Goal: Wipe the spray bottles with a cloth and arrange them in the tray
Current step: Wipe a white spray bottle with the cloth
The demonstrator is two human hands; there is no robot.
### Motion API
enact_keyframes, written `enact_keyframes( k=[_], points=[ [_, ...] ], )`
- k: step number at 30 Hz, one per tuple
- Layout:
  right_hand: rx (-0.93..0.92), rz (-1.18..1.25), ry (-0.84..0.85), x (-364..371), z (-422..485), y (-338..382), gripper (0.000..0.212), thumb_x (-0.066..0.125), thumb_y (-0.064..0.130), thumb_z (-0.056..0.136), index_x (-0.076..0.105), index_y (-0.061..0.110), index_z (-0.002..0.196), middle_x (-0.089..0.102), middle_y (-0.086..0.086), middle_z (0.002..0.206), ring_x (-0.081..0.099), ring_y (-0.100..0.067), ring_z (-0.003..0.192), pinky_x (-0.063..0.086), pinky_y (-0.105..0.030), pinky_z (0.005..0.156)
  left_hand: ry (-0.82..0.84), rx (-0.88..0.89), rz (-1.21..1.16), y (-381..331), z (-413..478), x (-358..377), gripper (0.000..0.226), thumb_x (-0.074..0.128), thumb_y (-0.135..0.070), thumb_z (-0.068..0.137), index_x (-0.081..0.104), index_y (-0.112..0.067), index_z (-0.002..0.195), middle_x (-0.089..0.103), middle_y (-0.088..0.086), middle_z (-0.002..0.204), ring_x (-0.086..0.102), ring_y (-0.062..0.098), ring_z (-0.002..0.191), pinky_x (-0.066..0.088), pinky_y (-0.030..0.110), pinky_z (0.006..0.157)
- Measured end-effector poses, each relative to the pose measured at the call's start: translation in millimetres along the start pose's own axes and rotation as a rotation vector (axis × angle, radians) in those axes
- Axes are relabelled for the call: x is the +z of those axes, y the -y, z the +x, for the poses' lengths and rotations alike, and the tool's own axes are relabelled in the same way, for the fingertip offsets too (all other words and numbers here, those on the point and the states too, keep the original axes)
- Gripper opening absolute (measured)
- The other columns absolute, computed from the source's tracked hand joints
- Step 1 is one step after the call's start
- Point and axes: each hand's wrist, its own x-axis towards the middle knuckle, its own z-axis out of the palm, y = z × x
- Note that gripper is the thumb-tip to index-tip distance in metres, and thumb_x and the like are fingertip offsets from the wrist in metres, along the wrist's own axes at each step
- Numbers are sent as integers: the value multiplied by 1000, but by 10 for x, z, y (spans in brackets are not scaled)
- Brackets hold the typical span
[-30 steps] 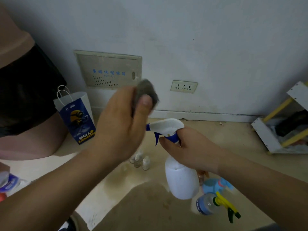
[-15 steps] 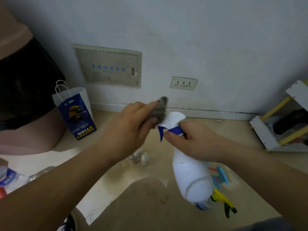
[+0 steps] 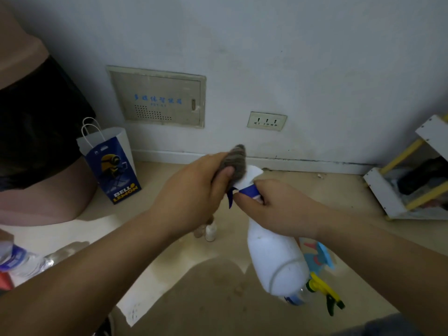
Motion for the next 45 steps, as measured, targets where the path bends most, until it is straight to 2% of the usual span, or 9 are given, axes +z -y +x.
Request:
enact_keyframes(
  k=[4, 7, 10, 20, 29, 35, 37, 40, 45],
  points=[
    [-9, -12, 26, -20, -41, -85, 39, 51, 47, 100, 44, 28, 66, 46, 12, 52, 41, -6, 49, 31, -18, 49, -75, -378, -215, 76, 59, -85, 34, 37, -46, 109, 63, -24, 103, 68, -3, 82, 68, 19, 77, 61, 49, 76],
    [-53, 10, 25, -5, -42, -88, 33, 51, 45, 100, 48, 40, 68, 49, 14, 55, 44, -6, 51, 33, -20, 51, -175, -90, -246, -77, -13, -167, 30, 38, -42, 109, 63, -26, 107, 65, -10, 83, 64, 10, 74, 57, 42, 68],
    [-122, 44, 42, -10, -16, -32, 26, 51, 39, 101, 52, 34, 75, 55, 10, 62, 49, -9, 55, 40, -28, 53, 61, 203, -101, -162, -105, -123, 34, 47, -45, 102, 55, -34, 133, 63, -12, 110, 61, 7, 98, 53, 34, 83],
    [75, 33, -93, -78, -19, 7, 35, 72, 62, 80, 64, 29, 81, 56, 10, 61, 50, -2, 53, 36, -19, 54, 54, -41, -138, -201, -67, -95, 15, 55, -33, 103, 58, -20, 109, 57, -15, 82, 55, 7, 74, 40, 25, 63],
    [467, 1107, 216, 72, -50, 119, 38, 45, 21, 97, 67, -3, 117, 68, -24, 99, 62, -34, 84, 53, -41, 71, 10, -33, 149, -290, -243, 85, 29, 54, -26, 98, 59, -15, 124, 62, 5, 111, 58, 23, 94, 45, 35, 77],
    [571, 1297, 238, 15, -75, 68, 44, 53, 31, 92, 58, 6, 127, 65, -26, 96, 63, -38, 88, 56, -47, 86, -67, -291, -270, -375, -330, 168, 10, 49, -34, 106, 56, -31, 111, 64, -13, 92, 62, 3, 79, 49, 19, 63],
    [580, 1242, 189, 48, -79, 48, 43, 59, 40, 93, 60, 11, 125, 65, -22, 92, 64, -33, 81, 57, -43, 80, -4, -331, -439, -403, -378, 182, 13, 47, -38, 106, 58, -33, 110, 67, -8, 89, 66, 6, 76, 53, 19, 59],
    [504, 953, 17, 68, -55, -8, 33, 65, 43, 94, 65, 18, 116, 71, -11, 92, 66, -24, 75, 52, -38, 71, 133, -366, -580, -451, -376, 154, 21, 46, -43, 105, 63, -33, 112, 73, -7, 94, 71, 9, 85, 61, 37, 83],
    [368, 804, -151, -170, -104, -90, 15, 63, 14, 94, 65, 19, 108, 68, -11, 91, 66, -18, 65, 52, -36, 62, -64, -606, -611, -262, -224, 94, 32, 42, -48, 107, 65, -26, 106, 73, 6, 98, 71, 25, 94, 58, 53, 93]
  ],
)
